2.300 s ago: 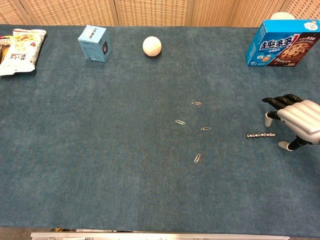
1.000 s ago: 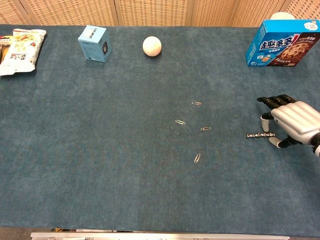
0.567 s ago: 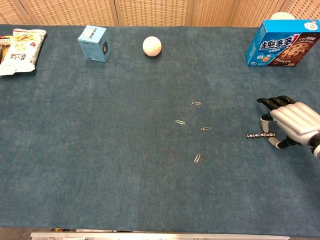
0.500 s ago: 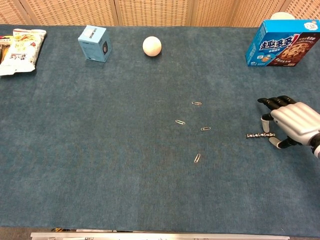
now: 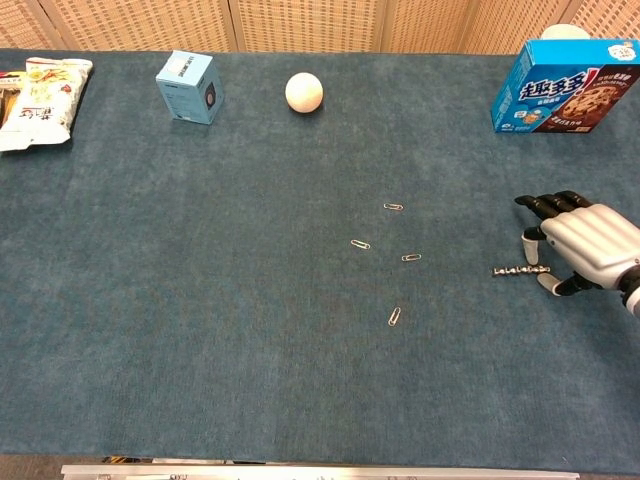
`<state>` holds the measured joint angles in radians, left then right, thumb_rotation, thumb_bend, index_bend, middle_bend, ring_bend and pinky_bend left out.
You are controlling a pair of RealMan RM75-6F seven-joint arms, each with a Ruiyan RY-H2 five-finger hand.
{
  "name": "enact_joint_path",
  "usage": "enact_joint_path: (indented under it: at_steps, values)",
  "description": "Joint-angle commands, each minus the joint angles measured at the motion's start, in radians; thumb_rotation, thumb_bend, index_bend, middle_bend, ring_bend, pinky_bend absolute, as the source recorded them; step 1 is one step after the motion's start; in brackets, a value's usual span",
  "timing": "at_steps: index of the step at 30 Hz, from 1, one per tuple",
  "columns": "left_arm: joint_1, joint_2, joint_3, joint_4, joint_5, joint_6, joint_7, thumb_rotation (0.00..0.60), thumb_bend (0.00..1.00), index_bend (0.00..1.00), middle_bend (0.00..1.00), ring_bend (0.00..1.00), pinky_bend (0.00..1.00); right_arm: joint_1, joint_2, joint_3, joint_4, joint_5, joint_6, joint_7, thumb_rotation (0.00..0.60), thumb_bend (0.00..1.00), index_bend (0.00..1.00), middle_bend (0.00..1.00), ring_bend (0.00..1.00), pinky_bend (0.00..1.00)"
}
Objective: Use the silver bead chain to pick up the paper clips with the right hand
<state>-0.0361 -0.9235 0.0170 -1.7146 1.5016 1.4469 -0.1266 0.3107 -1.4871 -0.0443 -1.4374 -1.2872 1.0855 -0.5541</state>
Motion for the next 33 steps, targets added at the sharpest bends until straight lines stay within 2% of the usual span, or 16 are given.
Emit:
enact_joint_path:
  at_steps: [1, 15, 33]
  values:
    - [0.000, -0.001, 0.000, 0.001, 0.000, 0.000, 0.000, 0.600, 0.00, 0.40, 0.36, 0.31, 0.44, 0.000, 0.000, 0.000, -0.001, -0.002, 0.001, 0.005, 0.600, 0.29, 0.57, 0.07, 0.00, 0.05]
    - [-0.001, 0.001, 0.000, 0.000, -0.002, -0.002, 0.000, 0.600, 0.00, 0.40, 0.36, 0.31, 0.44, -0.002, 0.007, -0.003, -0.009, -0.017, 0.011, 0.015, 0.600, 0.30, 0.63, 0.08, 0.00, 0.05]
    - [0.002, 0.002, 0.000, 0.000, -0.002, 0.001, -0.003, 0.600, 0.00, 0.40, 0.36, 0.31, 0.43, 0.006, 0.104, 0.027, -0.229, -0.088, 0.077, 0.073, 0.600, 0.32, 0.68, 0.13, 0.00, 0.05]
